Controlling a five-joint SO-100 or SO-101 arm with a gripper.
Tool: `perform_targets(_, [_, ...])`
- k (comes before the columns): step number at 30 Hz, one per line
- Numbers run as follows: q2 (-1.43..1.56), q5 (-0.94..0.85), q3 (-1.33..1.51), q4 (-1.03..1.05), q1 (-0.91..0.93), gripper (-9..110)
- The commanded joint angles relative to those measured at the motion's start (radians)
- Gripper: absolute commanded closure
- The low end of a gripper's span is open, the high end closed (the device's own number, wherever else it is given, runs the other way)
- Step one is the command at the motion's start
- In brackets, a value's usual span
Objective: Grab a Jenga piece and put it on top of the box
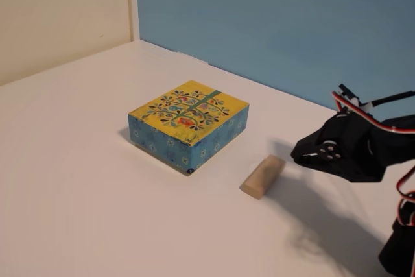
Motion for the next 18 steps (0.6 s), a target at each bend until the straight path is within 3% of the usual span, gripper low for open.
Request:
perform_targets(1, [0.008,0.067,-0.006,-0.014,0.015,101])
perform_targets(18, [0.008,0.086,-0.006,-0.014,0.02,101])
